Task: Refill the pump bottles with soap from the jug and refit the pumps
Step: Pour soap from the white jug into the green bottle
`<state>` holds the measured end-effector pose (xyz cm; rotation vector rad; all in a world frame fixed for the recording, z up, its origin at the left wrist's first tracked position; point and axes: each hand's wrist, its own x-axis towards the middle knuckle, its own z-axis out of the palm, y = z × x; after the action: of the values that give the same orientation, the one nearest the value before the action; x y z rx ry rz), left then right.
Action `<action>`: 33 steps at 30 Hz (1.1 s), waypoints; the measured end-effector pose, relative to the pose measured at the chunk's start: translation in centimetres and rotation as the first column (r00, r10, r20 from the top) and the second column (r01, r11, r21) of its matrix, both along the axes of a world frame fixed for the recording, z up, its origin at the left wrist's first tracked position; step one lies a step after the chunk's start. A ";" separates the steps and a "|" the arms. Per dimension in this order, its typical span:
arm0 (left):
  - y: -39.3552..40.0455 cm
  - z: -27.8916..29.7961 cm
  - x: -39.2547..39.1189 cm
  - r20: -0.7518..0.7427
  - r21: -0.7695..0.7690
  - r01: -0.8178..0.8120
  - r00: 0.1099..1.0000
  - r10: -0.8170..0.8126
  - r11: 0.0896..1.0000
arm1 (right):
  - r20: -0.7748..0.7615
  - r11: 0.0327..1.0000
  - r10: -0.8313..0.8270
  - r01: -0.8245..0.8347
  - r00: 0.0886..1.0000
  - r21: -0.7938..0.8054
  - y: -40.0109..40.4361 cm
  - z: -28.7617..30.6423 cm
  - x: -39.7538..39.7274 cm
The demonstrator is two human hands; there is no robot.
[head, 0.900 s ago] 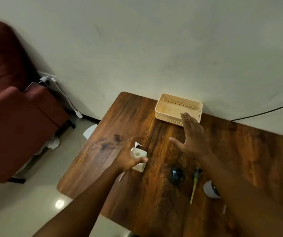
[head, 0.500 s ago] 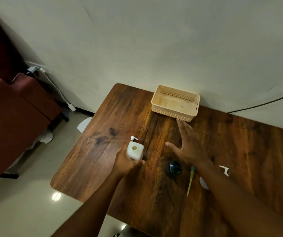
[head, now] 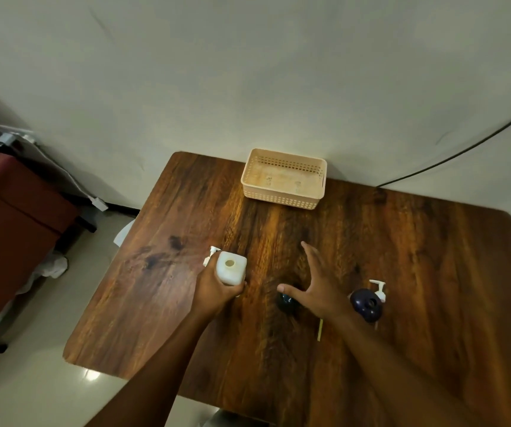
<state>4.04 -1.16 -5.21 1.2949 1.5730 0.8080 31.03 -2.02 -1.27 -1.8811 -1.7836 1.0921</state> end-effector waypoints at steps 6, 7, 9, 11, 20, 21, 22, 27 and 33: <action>0.6 0.0 1.2 -0.006 0.043 0.017 1.000 -0.017 0.999 | -0.025 0.992 -0.050 0.046 0.998 -0.122 -3.3 -3.8 -0.7; 0.7 0.1 1.4 -0.007 0.050 0.021 1.000 -0.021 0.999 | -0.032 0.991 -0.065 0.061 0.997 -0.123 -3.5 -4.2 -0.9; 0.9 -0.1 1.7 -0.005 0.057 0.032 0.999 -0.032 0.998 | -0.046 0.989 -0.099 0.093 0.994 -0.118 -3.8 -5.2 -1.2; 1.0 -0.2 1.8 -0.005 0.057 0.041 0.999 -0.041 0.998 | -0.061 0.986 -0.141 0.134 0.988 -0.103 -3.9 -6.0 -1.5; 0.9 -0.4 2.3 -0.030 0.061 0.068 0.997 -0.066 0.996 | -0.103 0.952 -0.305 0.303 0.947 -0.033 -3.5 -6.4 -2.7; 1.0 -0.4 2.3 -0.039 0.066 0.072 0.997 -0.069 0.995 | -0.110 0.947 -0.321 0.319 0.941 -0.031 -3.4 -6.3 -2.7; 1.1 -0.3 2.3 -0.045 0.073 0.075 0.996 -0.072 0.995 | -0.116 0.942 -0.335 0.335 0.935 -0.028 -3.2 -6.1 -2.7; 3.0 1.9 2.9 -0.052 0.119 0.086 0.995 -0.080 0.989 | -0.164 0.924 -0.380 0.382 0.910 -0.022 -1.4 -3.9 -1.4; 6.7 8.3 4.9 -0.027 0.235 0.124 0.992 -0.121 0.964 | -0.268 0.929 -0.355 0.371 0.896 0.009 2.7 3.2 1.5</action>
<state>8.98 5.51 3.12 1.5550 1.4219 0.9313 32.57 0.67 1.90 -1.8363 -1.2420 1.0723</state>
